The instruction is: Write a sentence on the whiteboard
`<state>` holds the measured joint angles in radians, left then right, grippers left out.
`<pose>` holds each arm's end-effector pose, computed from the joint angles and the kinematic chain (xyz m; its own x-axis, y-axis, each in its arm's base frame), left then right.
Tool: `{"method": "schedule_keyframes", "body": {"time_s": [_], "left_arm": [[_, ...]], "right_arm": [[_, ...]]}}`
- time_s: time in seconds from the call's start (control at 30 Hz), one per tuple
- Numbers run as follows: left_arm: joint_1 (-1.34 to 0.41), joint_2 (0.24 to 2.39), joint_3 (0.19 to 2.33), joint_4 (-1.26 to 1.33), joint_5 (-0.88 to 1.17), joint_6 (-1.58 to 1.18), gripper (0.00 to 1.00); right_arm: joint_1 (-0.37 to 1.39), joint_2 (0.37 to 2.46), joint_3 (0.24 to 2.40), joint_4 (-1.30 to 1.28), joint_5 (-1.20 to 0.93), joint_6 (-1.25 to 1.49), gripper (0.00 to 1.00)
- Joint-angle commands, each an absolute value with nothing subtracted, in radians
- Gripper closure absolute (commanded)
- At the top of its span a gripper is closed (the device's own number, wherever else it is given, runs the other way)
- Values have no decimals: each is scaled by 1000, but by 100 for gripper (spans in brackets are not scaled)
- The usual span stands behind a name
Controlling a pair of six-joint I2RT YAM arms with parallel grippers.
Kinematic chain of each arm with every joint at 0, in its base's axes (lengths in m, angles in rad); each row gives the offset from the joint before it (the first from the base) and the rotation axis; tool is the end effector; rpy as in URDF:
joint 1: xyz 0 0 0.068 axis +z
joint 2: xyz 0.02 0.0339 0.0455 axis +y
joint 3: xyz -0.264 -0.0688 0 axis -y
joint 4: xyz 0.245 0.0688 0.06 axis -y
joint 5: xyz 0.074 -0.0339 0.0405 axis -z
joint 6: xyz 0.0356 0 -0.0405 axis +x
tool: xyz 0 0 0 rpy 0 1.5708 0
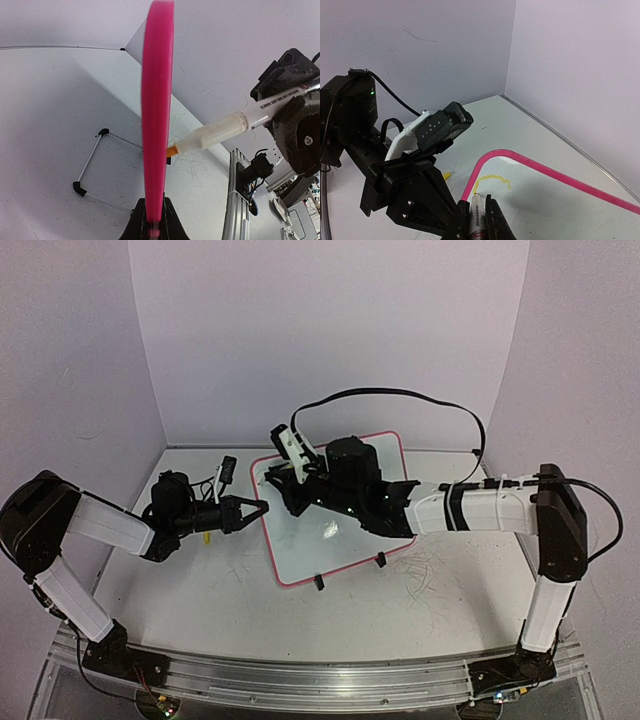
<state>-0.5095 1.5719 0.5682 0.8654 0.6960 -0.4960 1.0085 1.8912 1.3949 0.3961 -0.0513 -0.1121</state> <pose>0.2533 -0.1676 0.1891 -0.5478 -0.1123 -0.8290 0.7595 0.3488 -0.5491 0.2416 0.3869 0.2892 0.0446 -0.1388 -0.9893 -0.8726 0.4767 -0.1062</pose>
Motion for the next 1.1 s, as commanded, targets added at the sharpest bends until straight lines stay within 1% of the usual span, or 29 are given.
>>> {"method": "schedule_keyframes", "body": {"time_s": [0.0,0.17,0.53,1.07], "left_arm": [[-512,1563,594,887,716,-467,100],[-512,1560,592,887,715,-468,100],[-513,1559,594,885,715,-468,100],[-512,1563,600,882,721,-468,100]], "right_arm": [[999,1840,1350,429,72,-93,100],[1000,1819,1325,451,107,-88,100],[1000,1791,1269,453,115,-70,100],[1002,1790,1241,453,61,-40,100]]}}
